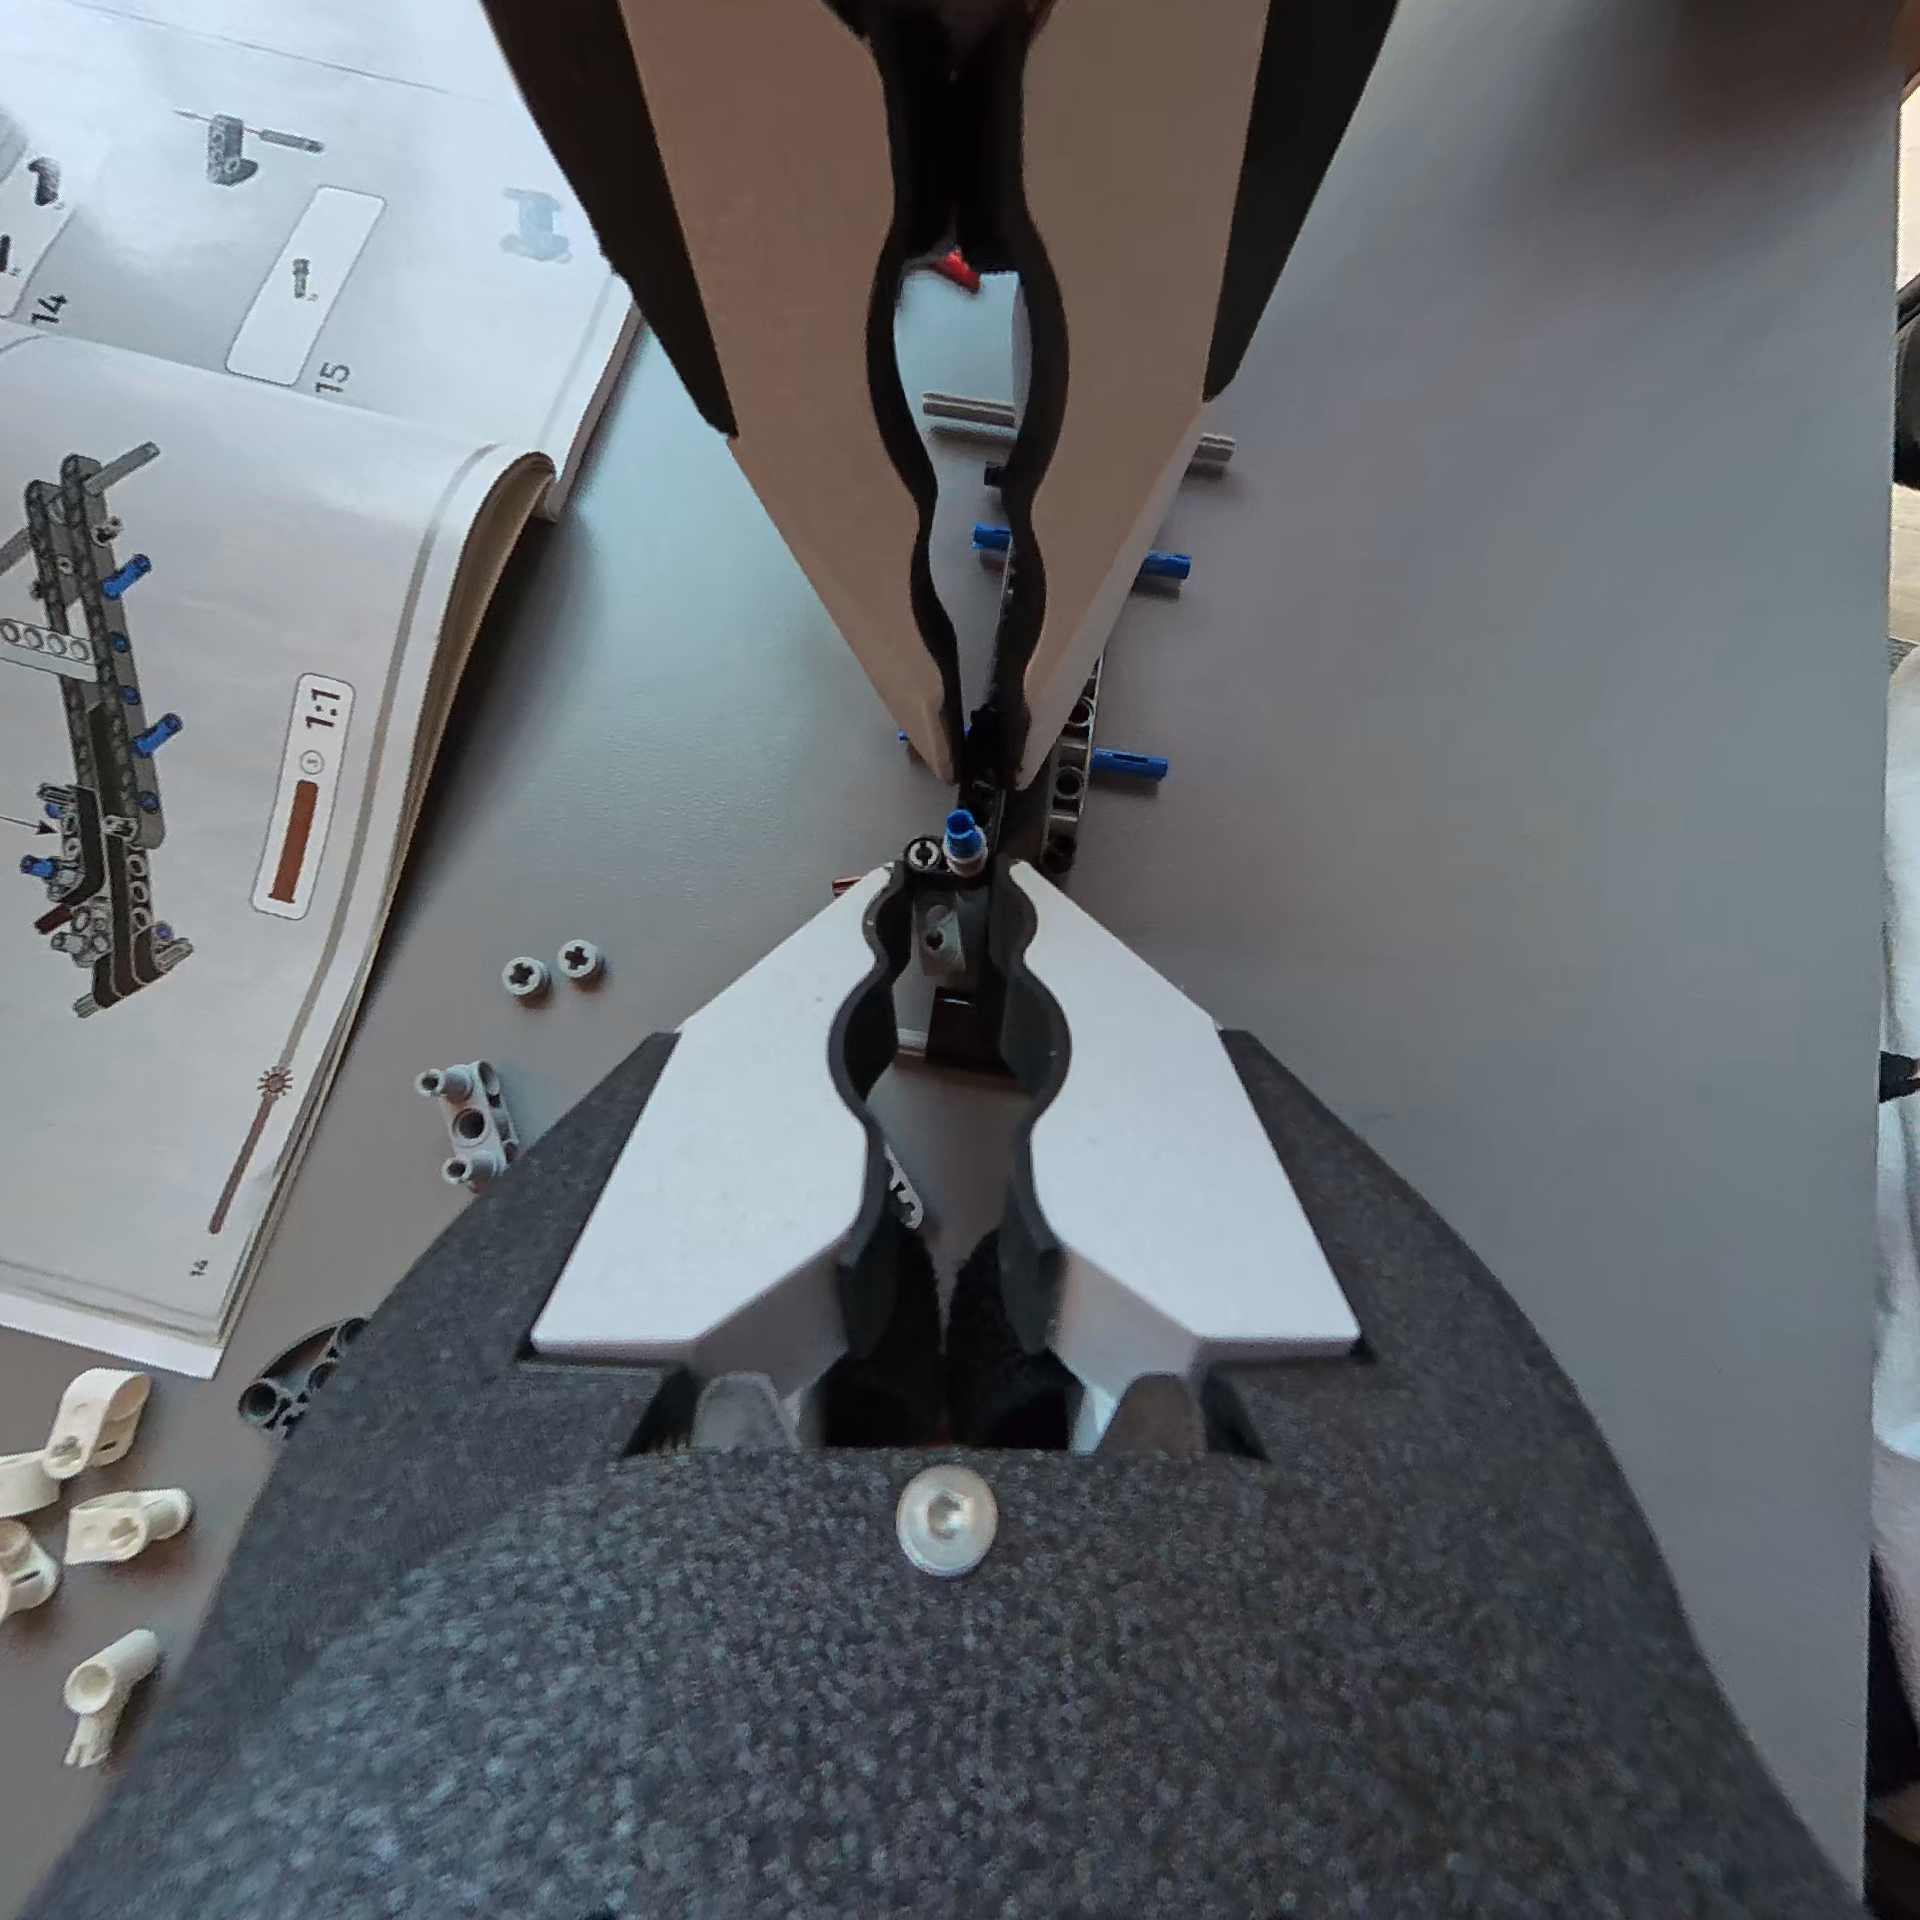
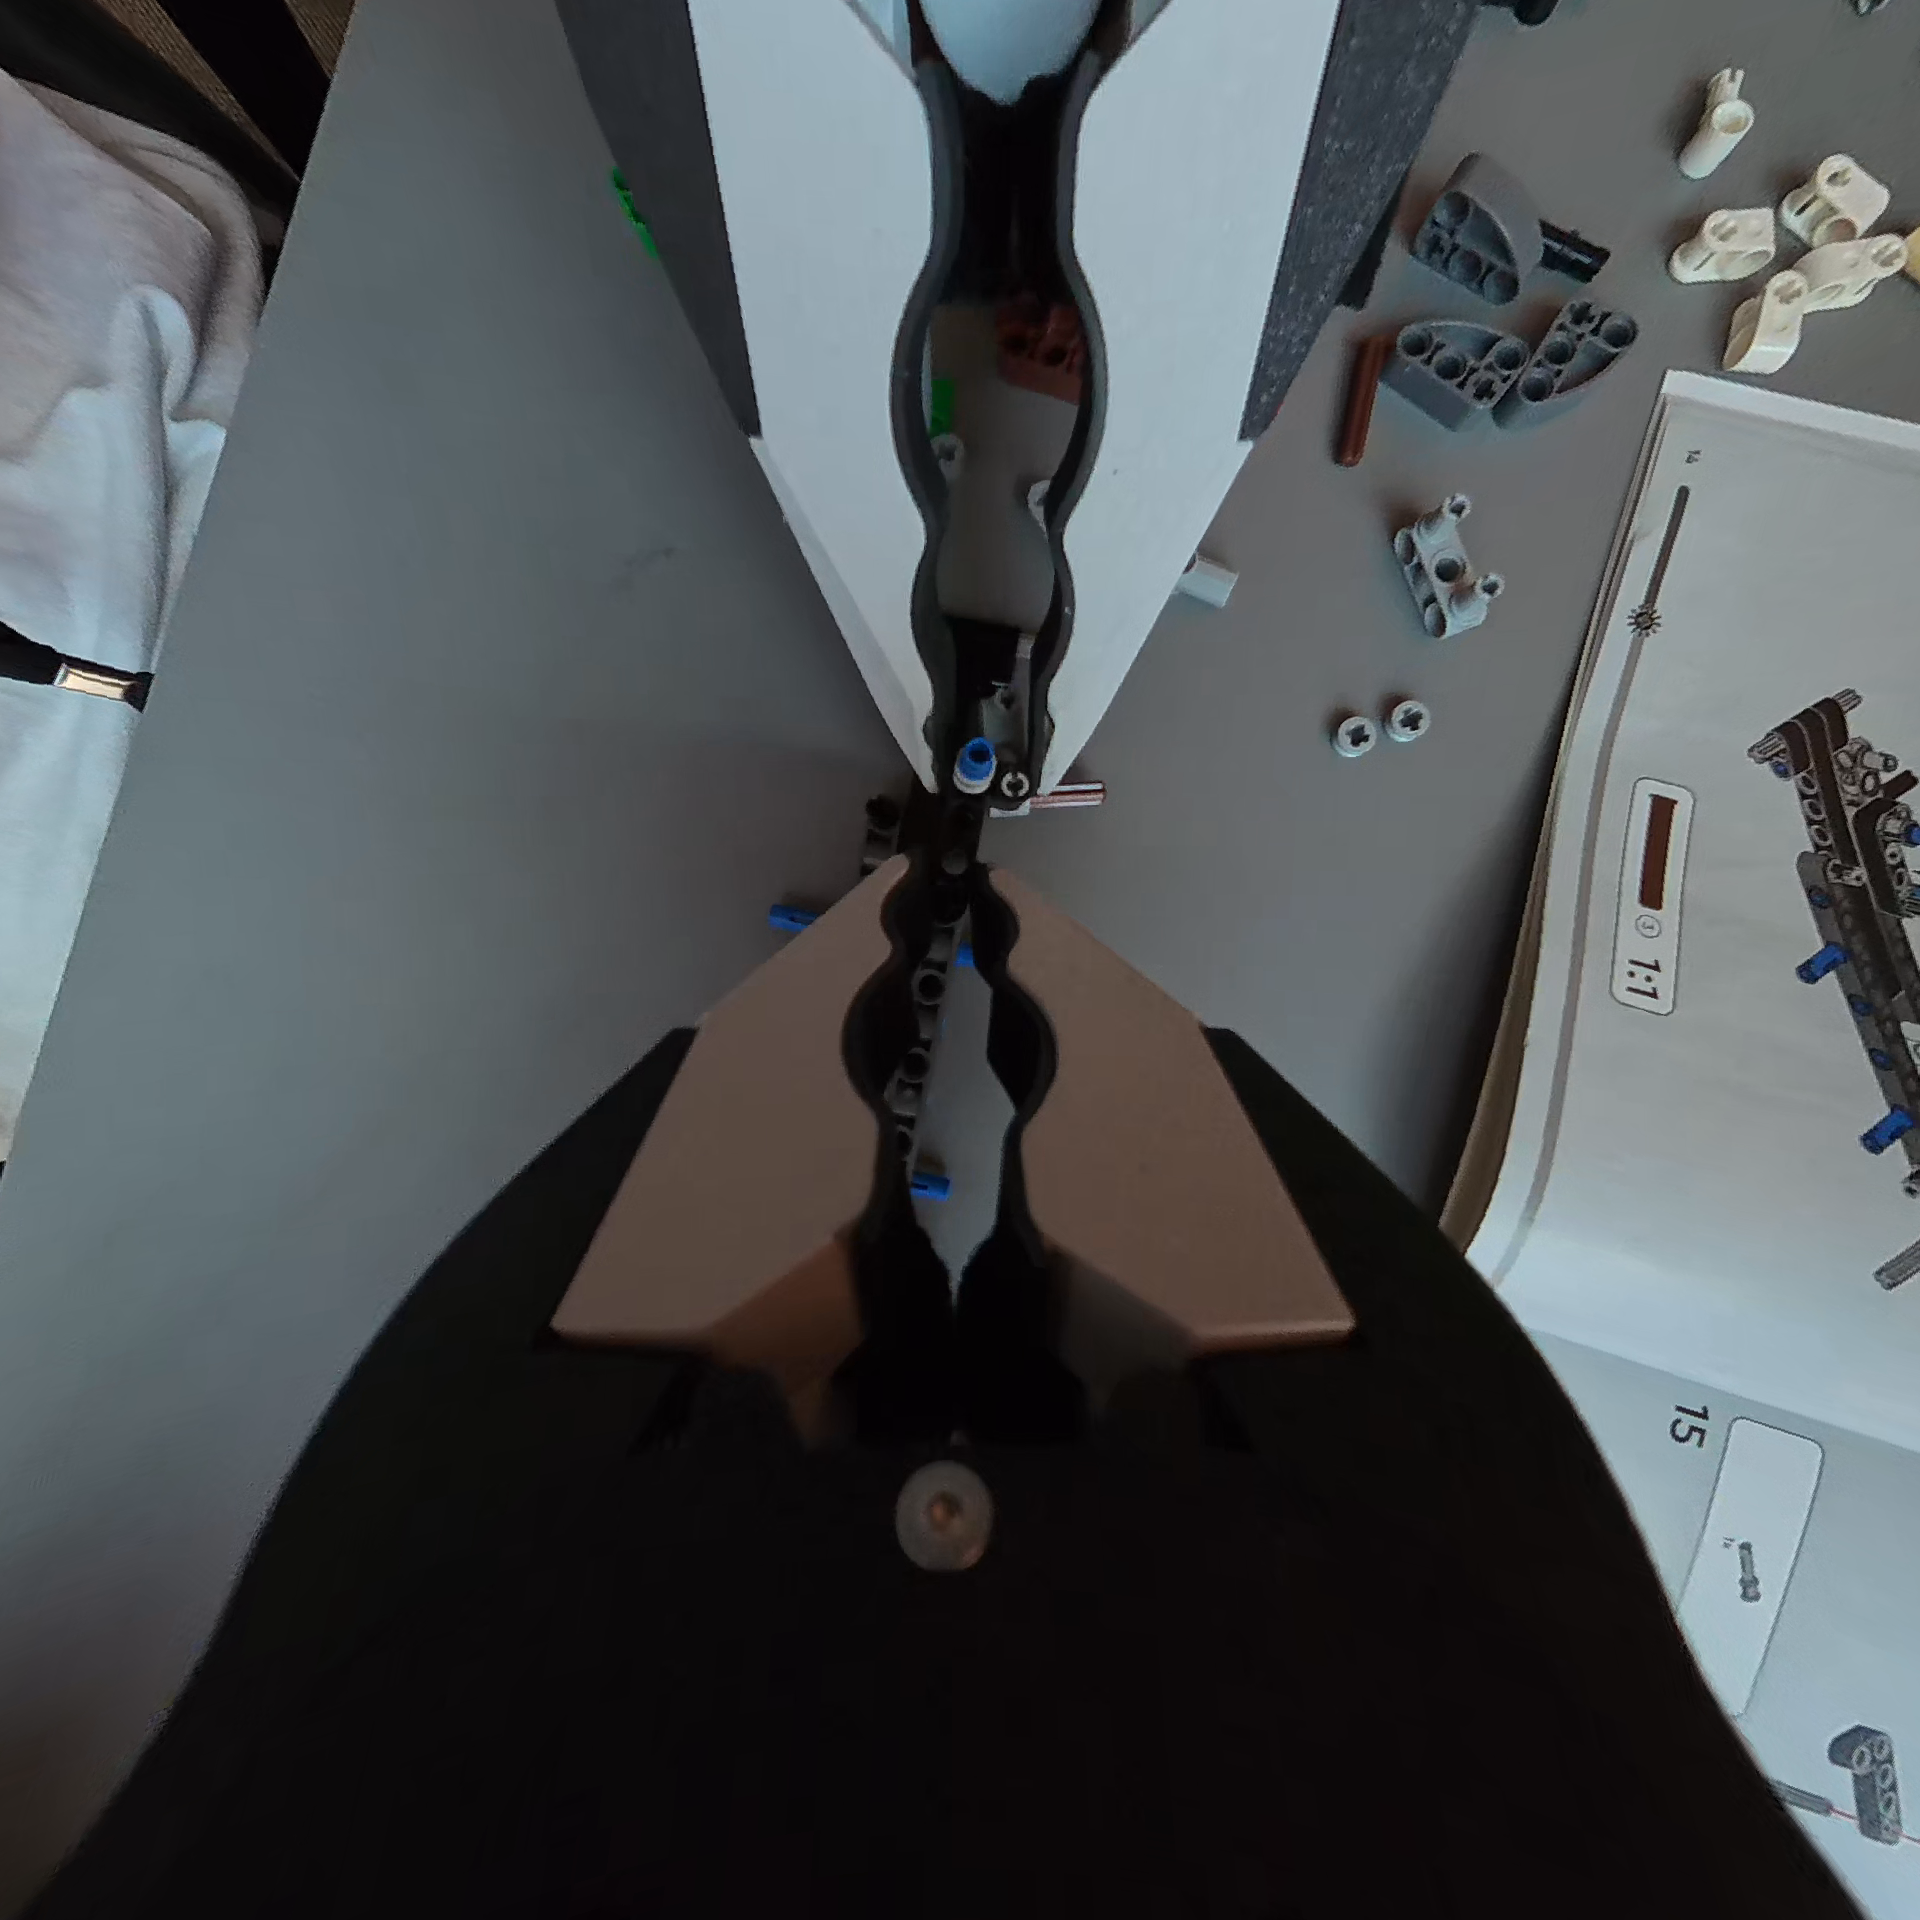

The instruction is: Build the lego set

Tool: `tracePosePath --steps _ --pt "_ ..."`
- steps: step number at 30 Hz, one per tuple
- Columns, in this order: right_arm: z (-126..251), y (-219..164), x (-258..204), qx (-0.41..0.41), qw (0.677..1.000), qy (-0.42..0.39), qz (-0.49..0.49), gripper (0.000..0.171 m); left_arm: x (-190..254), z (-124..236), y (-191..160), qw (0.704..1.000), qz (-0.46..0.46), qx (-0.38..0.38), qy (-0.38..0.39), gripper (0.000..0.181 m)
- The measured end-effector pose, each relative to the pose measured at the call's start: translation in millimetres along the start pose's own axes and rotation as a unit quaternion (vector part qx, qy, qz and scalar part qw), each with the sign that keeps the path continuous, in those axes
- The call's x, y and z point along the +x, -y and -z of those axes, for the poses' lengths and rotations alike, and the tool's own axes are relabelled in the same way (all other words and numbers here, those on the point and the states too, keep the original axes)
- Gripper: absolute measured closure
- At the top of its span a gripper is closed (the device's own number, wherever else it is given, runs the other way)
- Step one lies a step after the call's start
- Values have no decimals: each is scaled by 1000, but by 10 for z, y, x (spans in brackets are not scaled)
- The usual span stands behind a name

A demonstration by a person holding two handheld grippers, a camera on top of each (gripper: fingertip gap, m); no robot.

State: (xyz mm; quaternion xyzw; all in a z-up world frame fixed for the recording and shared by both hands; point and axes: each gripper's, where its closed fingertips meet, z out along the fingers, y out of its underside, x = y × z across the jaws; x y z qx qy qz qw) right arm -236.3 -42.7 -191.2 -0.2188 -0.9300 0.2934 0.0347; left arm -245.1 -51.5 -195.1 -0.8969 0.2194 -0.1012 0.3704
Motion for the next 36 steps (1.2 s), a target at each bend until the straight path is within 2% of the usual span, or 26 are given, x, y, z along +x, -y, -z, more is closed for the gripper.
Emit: tracePosePath --steps 8,12,15,18,22,36 --pt "-11 25 -2 -3 1000 -22 22 168 -15 17 -12 997 -58 -11 40 169" --pt "13 52 -26 17 1000 -5 8 164 -16 17 -9 996 -73 -19 53 169" --pt "84 137 -53 40 999 7 -5 155 -15 25 -18 997 -66 -20 45 169" --pt "75 148 -34 44 999 -11 8 164 -18 22 -17 997 -57 -18 39 169" --pt "-32 85 -8 24 999 -27 17 167 -6 10 -10 998 -50 -17 30 169" --pt "-59 58 -21 30 999 5 -20 167 10 -17 -25 1000 -4 -7 -8 169"
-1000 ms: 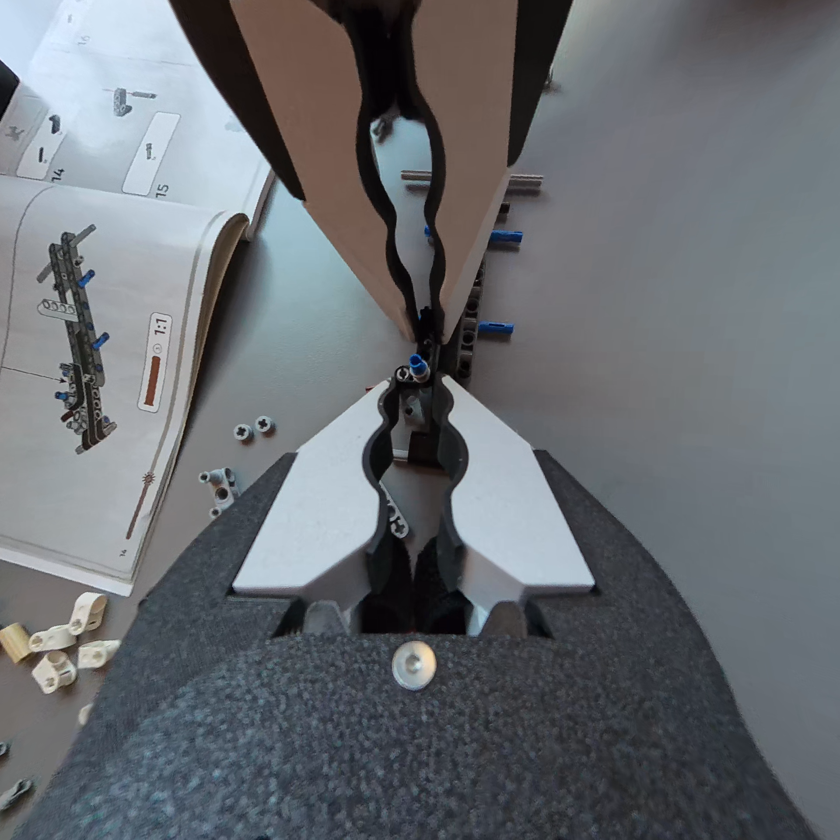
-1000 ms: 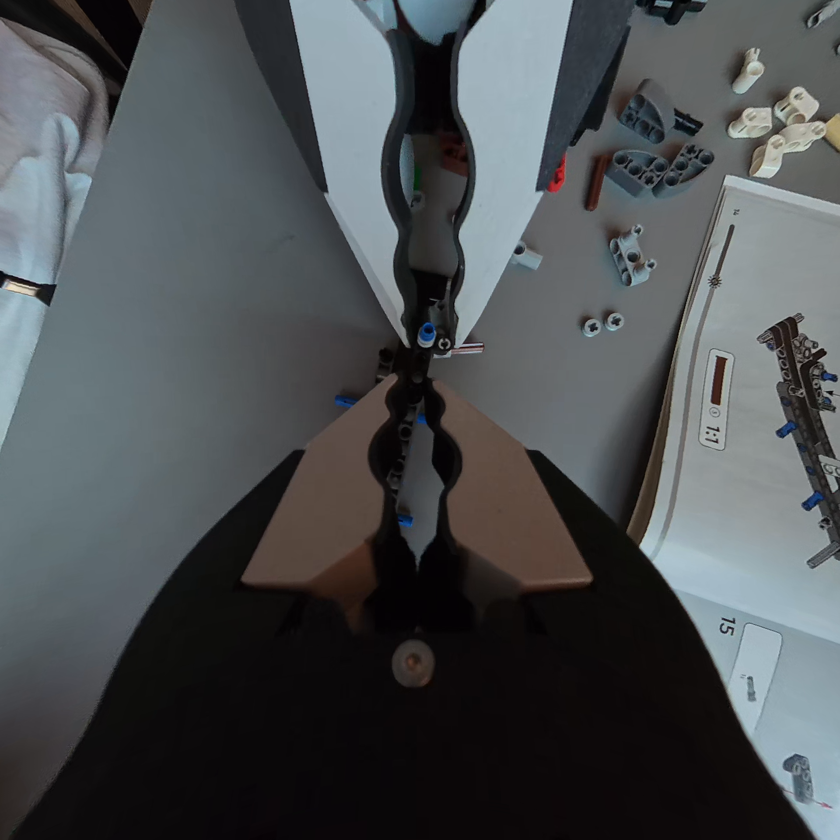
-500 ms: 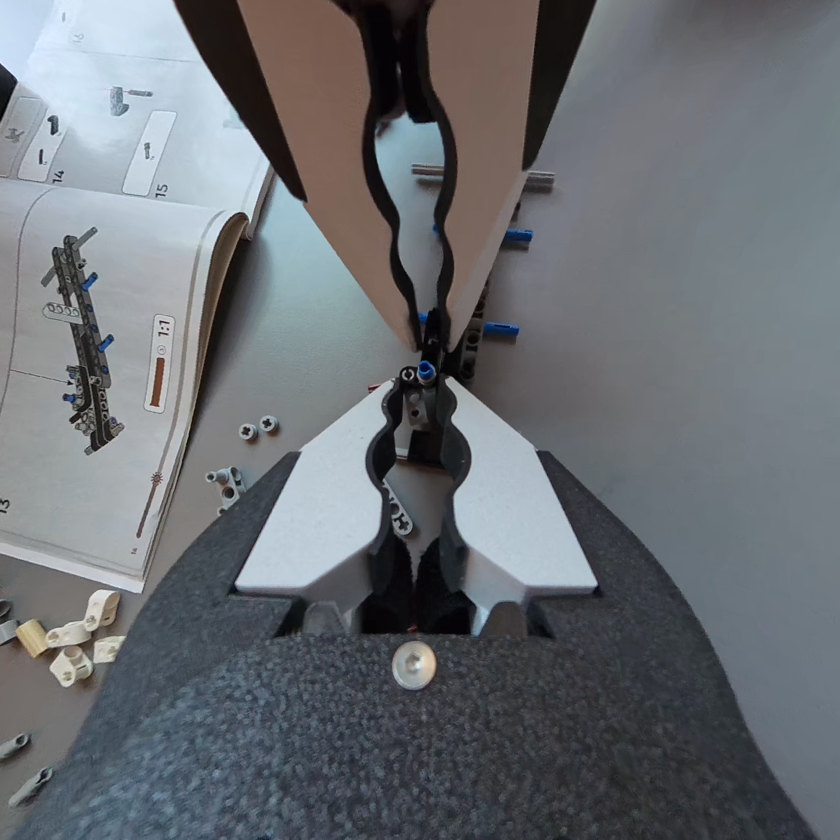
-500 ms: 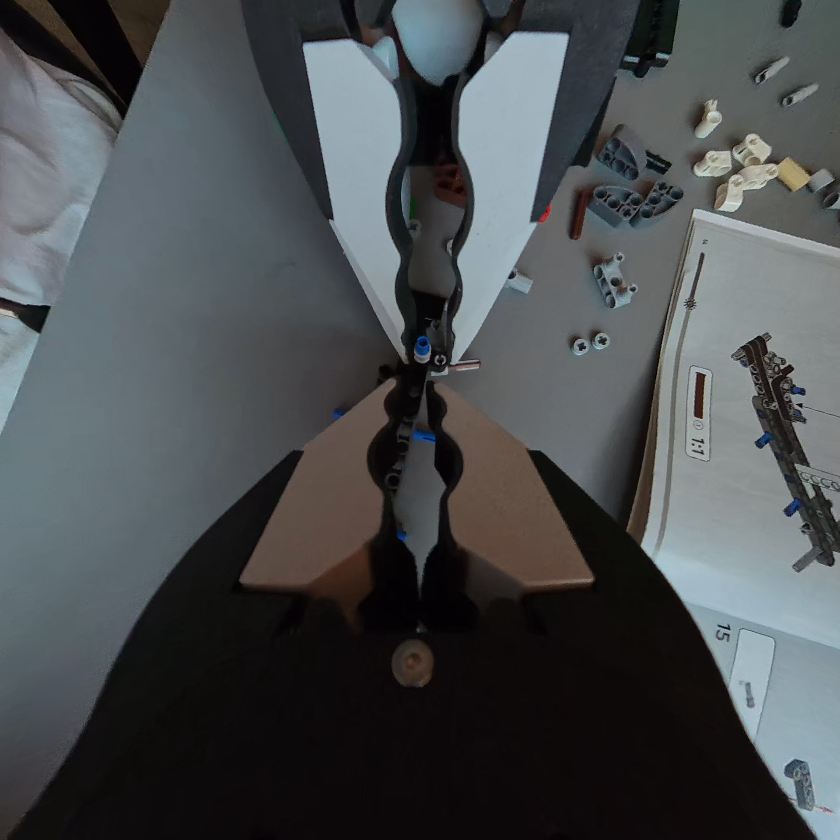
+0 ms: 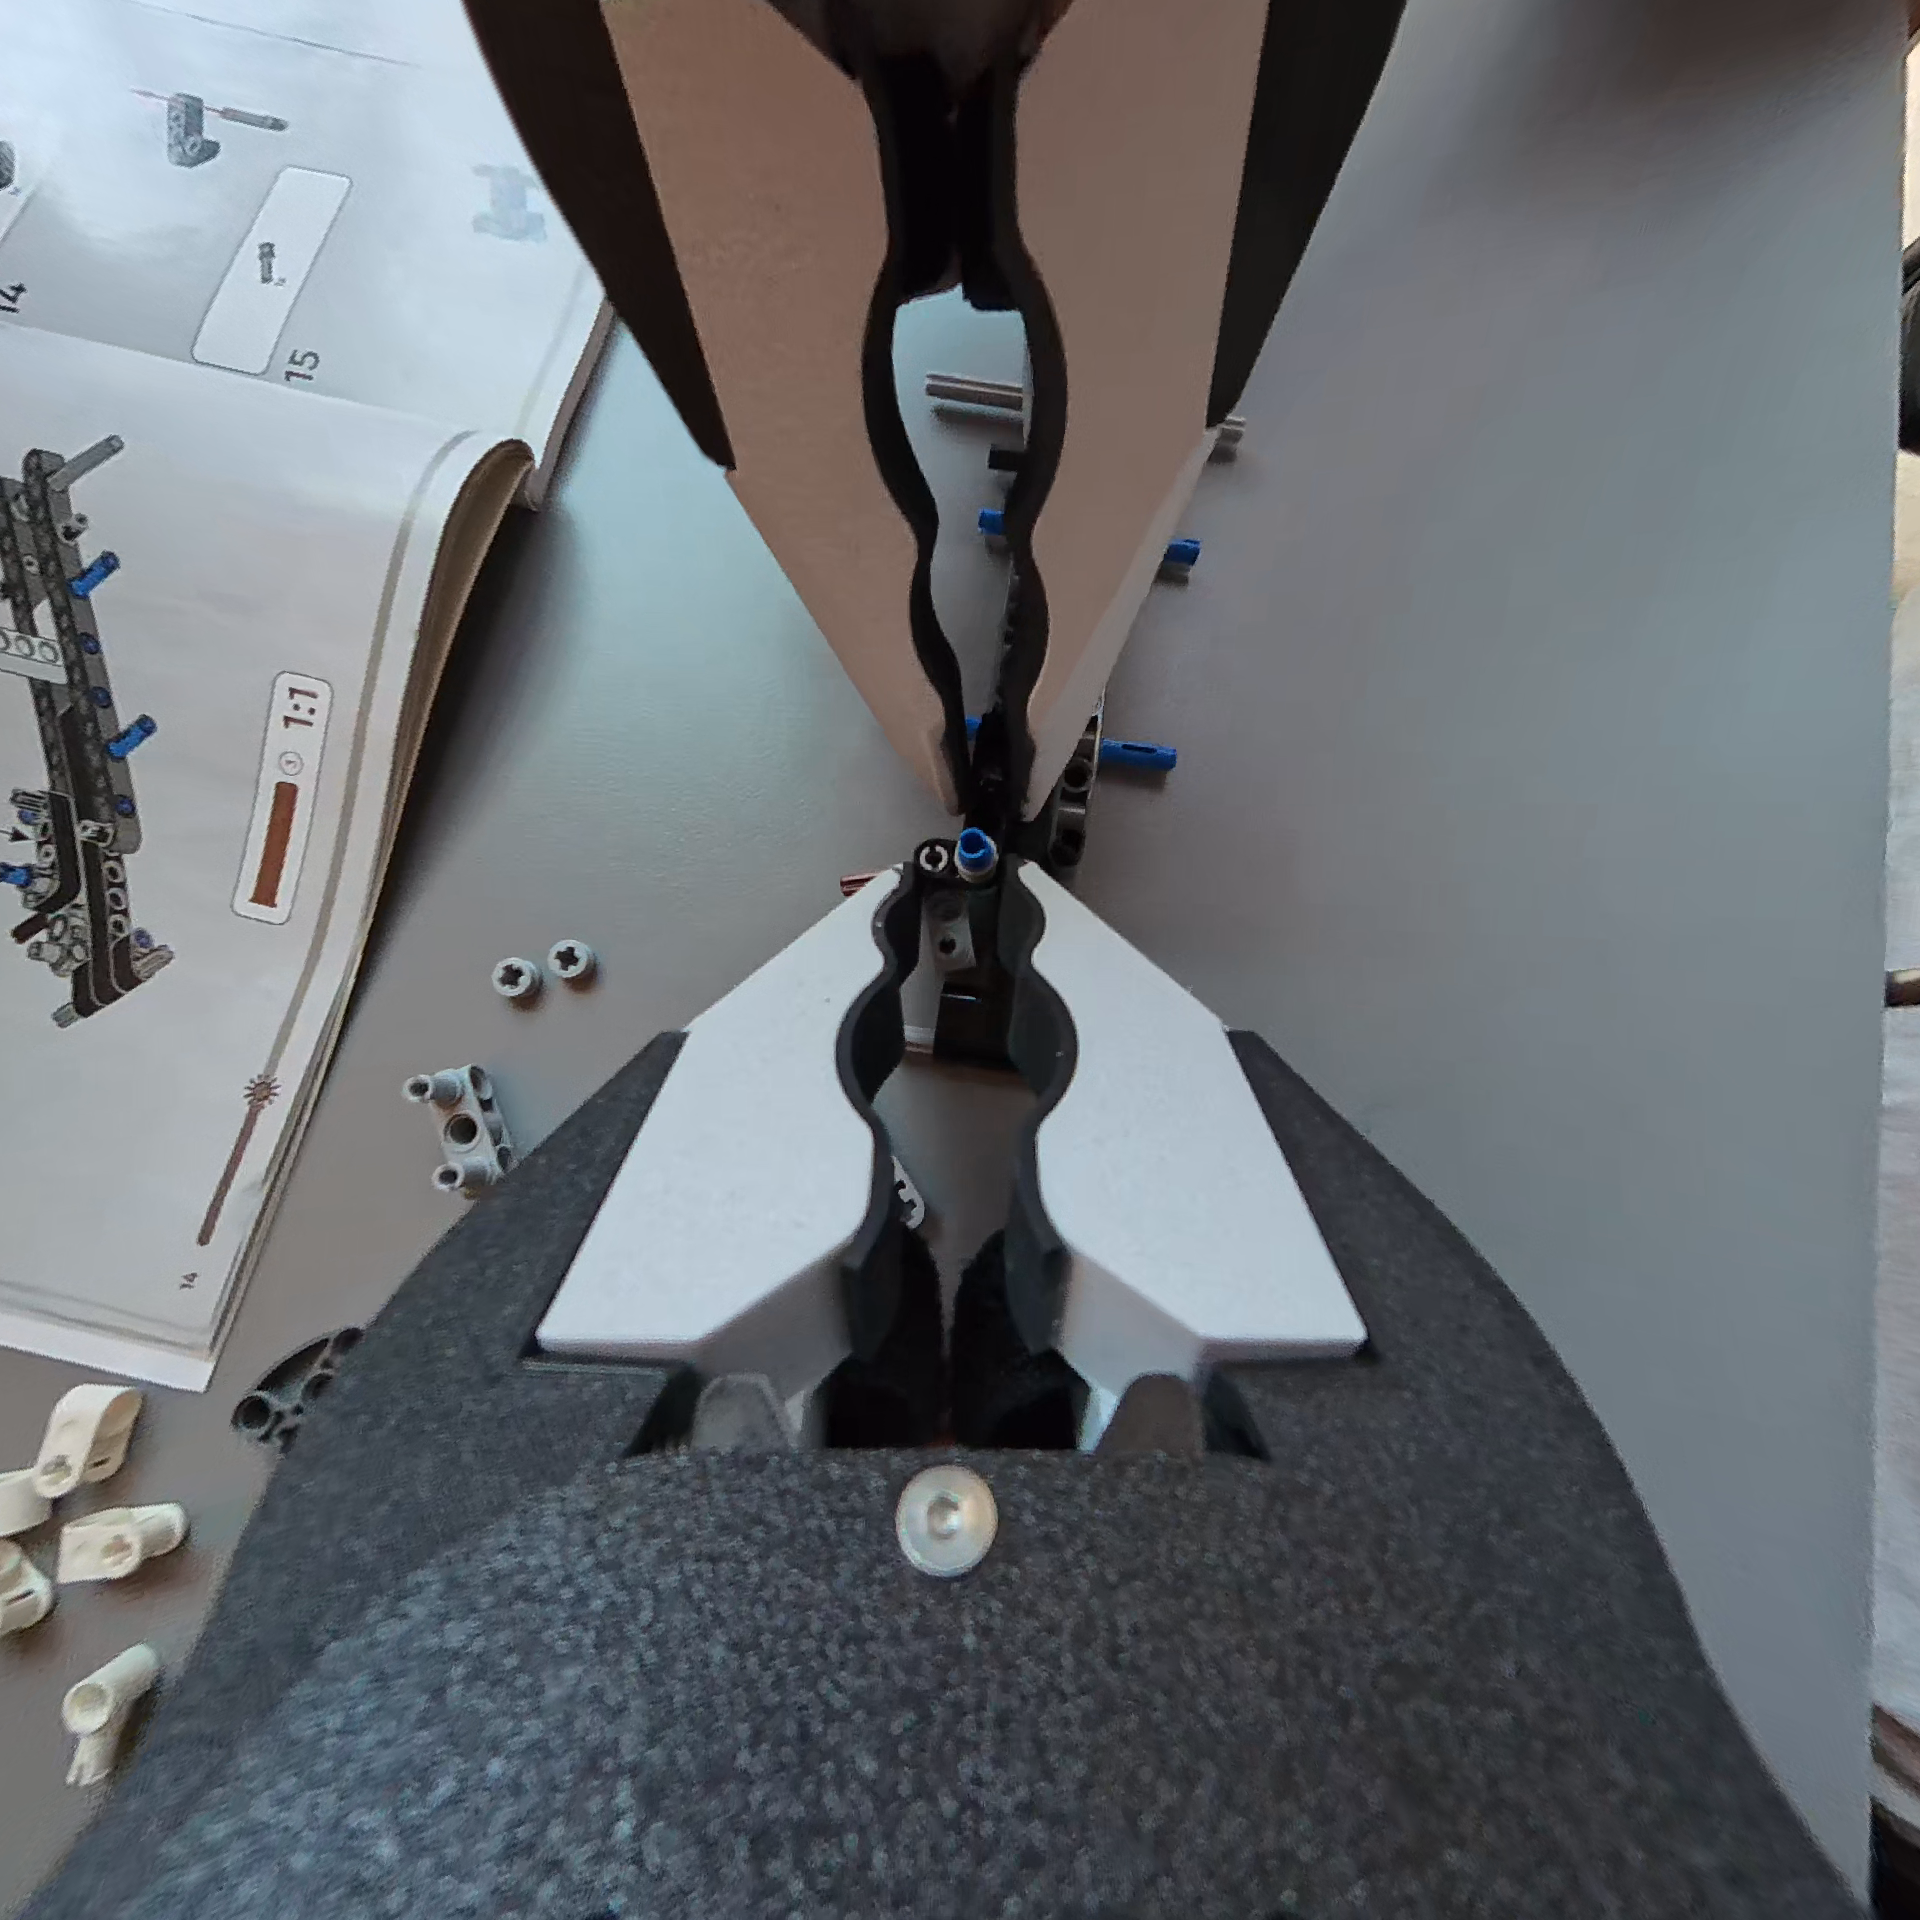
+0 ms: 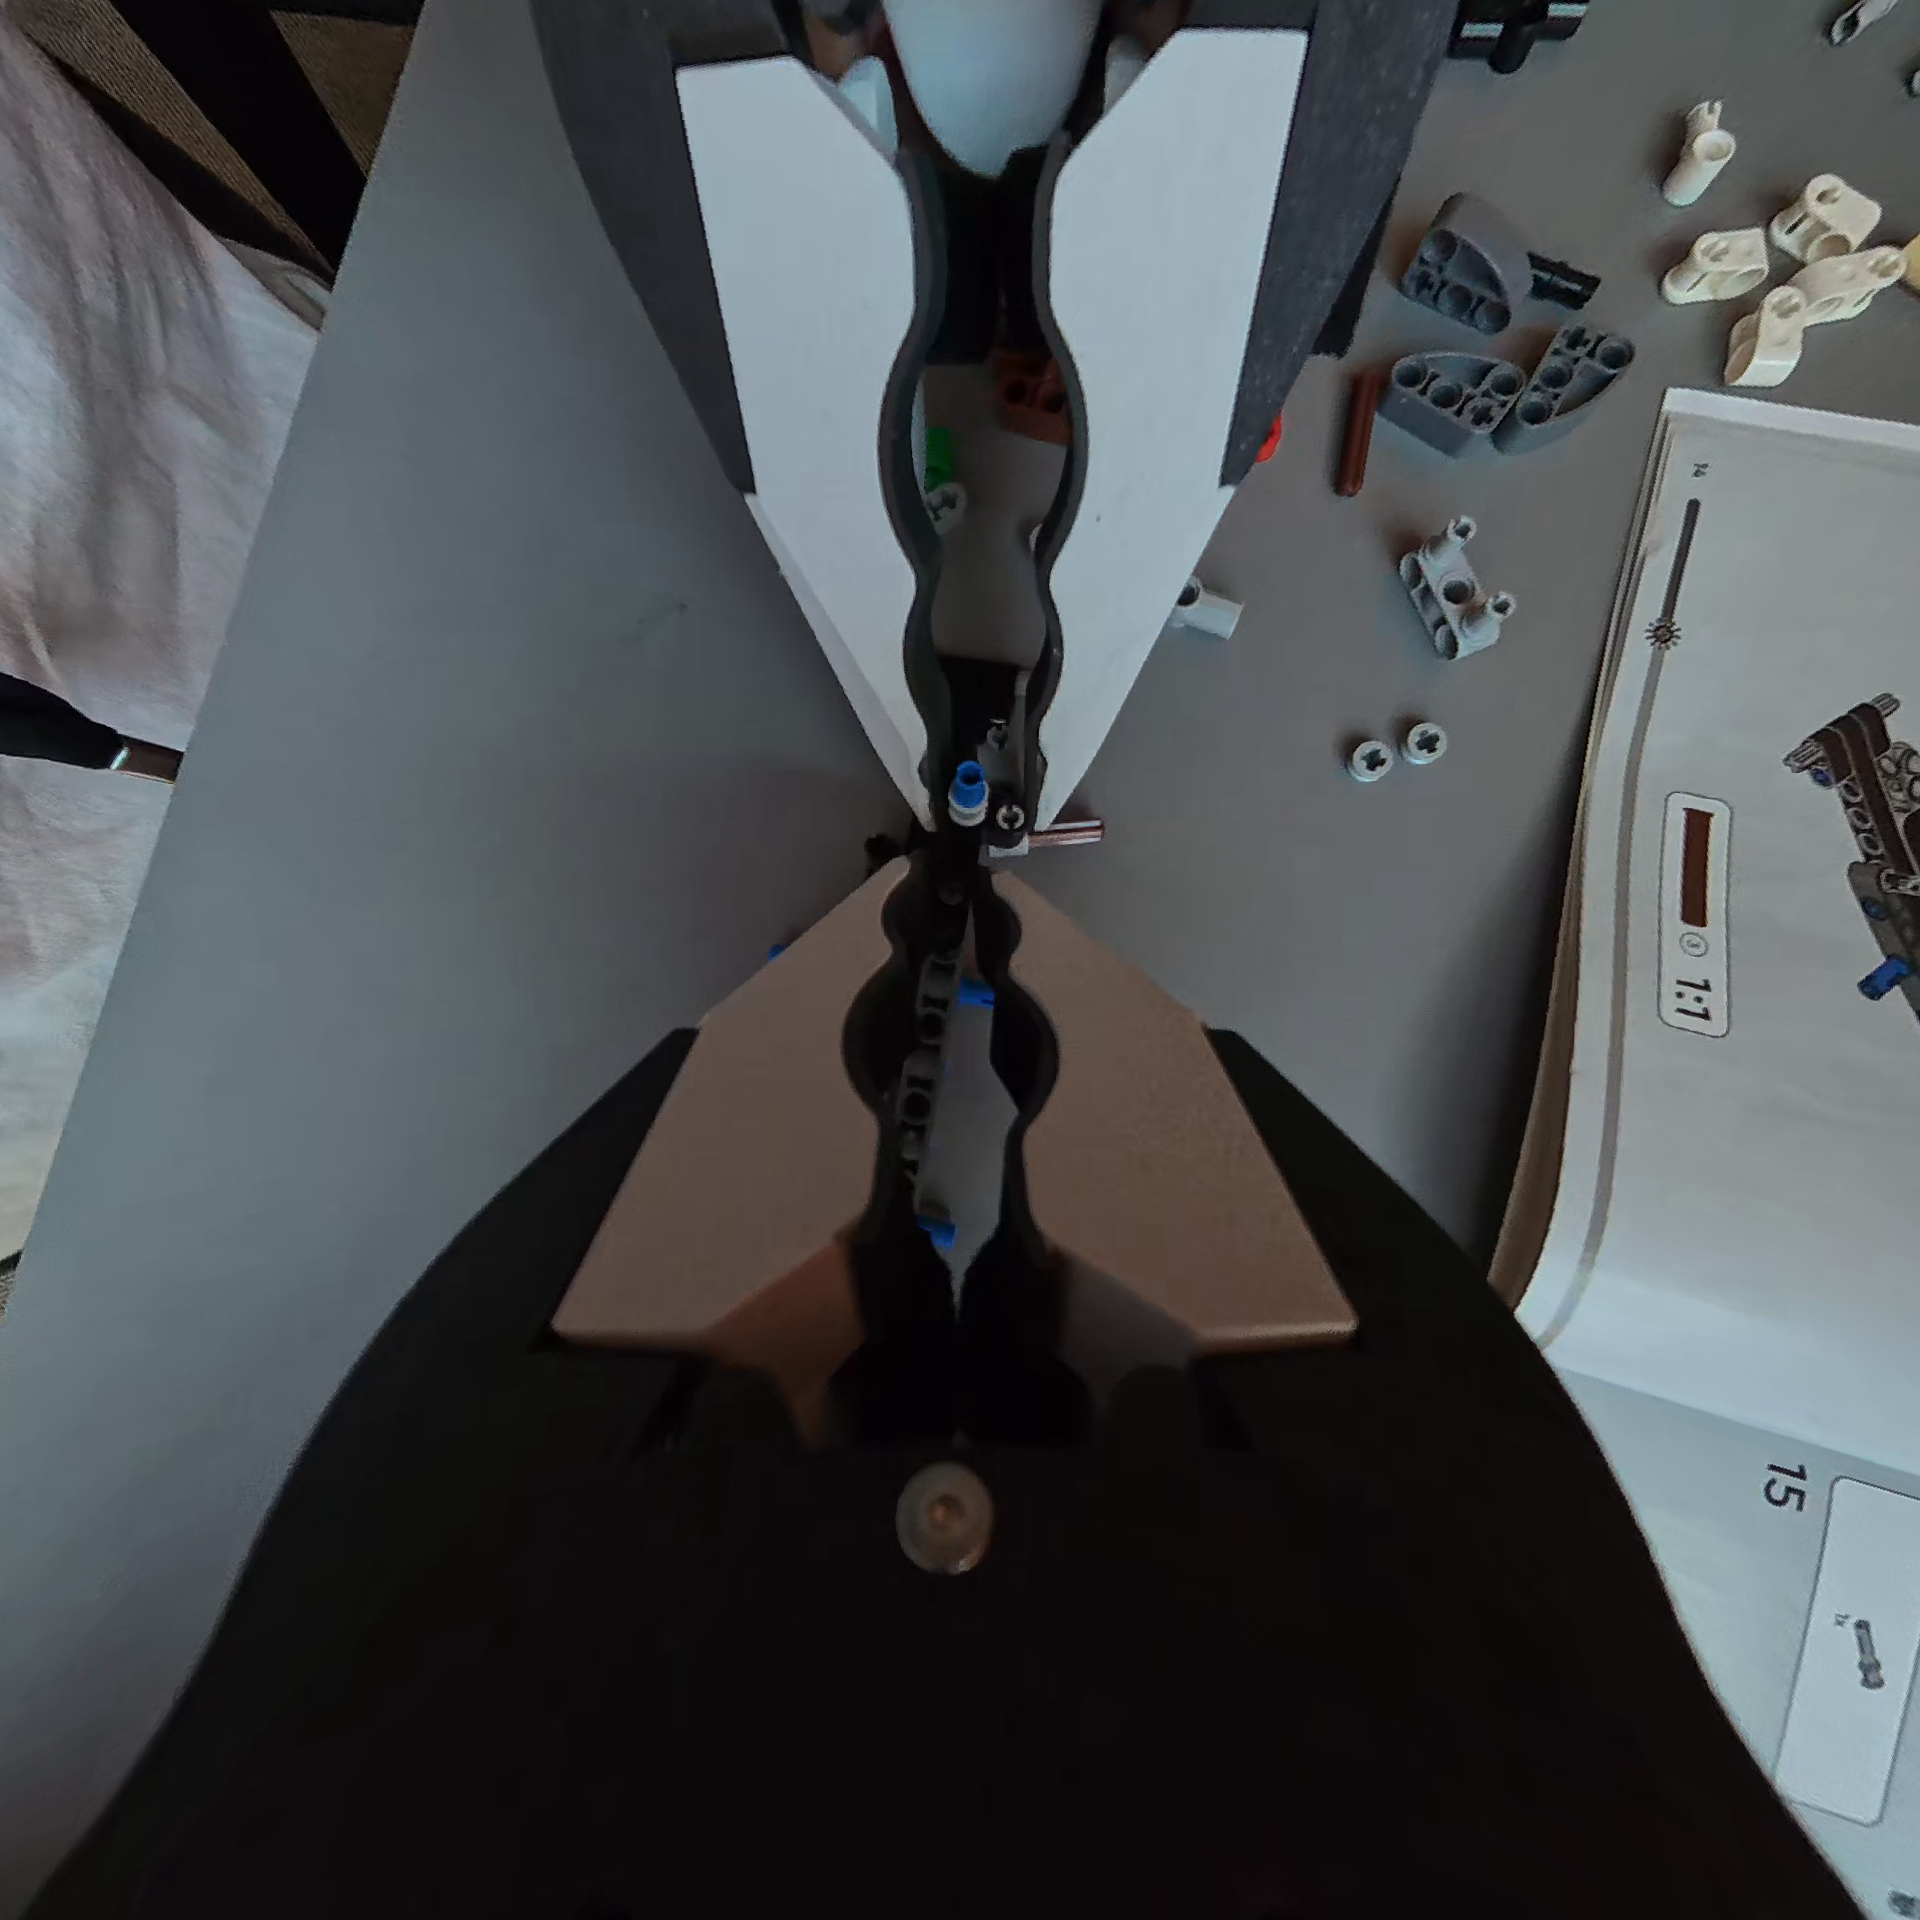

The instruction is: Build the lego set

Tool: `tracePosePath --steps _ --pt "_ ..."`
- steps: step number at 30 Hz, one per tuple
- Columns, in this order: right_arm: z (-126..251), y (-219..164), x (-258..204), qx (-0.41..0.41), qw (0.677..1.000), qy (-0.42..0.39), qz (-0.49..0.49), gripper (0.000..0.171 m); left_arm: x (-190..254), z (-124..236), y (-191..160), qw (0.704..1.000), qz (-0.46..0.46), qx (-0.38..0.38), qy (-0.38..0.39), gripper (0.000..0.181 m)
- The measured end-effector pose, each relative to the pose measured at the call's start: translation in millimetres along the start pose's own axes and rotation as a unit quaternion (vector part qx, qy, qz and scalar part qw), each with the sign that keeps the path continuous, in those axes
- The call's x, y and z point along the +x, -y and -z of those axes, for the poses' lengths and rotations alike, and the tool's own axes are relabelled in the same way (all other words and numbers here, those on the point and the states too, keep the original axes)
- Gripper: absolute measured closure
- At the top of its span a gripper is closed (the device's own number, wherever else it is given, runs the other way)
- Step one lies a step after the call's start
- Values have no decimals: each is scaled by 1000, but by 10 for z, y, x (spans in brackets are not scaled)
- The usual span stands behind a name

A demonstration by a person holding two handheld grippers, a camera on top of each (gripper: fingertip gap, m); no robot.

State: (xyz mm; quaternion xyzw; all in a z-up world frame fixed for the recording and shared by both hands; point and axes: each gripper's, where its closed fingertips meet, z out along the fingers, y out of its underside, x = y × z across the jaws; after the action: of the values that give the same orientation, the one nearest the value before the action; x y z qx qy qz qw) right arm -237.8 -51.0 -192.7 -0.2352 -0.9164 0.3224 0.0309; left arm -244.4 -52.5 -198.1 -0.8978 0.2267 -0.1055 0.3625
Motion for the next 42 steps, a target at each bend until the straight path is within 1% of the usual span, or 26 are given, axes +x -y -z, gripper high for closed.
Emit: tracePosePath --steps 4,6,7,10,14,16,24,31,33,34,35,37,39,41,42 --pt "16 9 -11 16 1000 10 3 167 15 -4 11 1000 -7 -1 0 169" --pt "67 -3 -44 14 1000 23 -6 155 24 -5 13 1000 -19 -7 7 169" --pt "105 -22 -69 5 999 31 -10 152 20 -2 11 1000 -19 -7 9 169" --pt "178 -8 -55 -5 1000 2 14 160 2 7 5 1000 -13 -6 9 169" --pt "75 -79 4 -38 999 -24 29 164 -5 3 10 1000 -17 -9 15 169" --pt "69 -76 -16 -31 999 -12 21 167 -6 6 8 1000 -20 -10 17 169" --pt "61 -102 -17 -12 1000 11 11 167 -1 1 15 1000 -3 -2 1 169" --pt "48 -94 -24 2 999 29 -19 167 -8 4 11 1000 0 -5 -1 169" --pt "79 -100 -26 -12 1000 24 -16 165 -13 -7 22 1000 -4 -4 5 169" --pt "120 -76 -39 -13 999 25 -17 155 -21 -6 23 1000 -5 -6 9 169" --pt "174 -28 -43 -9 999 23 -19 153 -38 -1 18 1000 -7 -8 14 169" --pt "251 31 -3 -7 1000 -2 -9 161 -72 12 7 1000 -7 -10 22 169" --pt "233 20 28 -21 999 -24 7 167 -90 21 -1 1000 -5 -10 24 169" --pt "193 10 55 -28 999 -36 14 171 -90 22 -2 1000 -5 -10 23 169" --pt "190 7 57 -28 999 -36 14 170 -90 22 -2 1000 -6 -11 24 169"
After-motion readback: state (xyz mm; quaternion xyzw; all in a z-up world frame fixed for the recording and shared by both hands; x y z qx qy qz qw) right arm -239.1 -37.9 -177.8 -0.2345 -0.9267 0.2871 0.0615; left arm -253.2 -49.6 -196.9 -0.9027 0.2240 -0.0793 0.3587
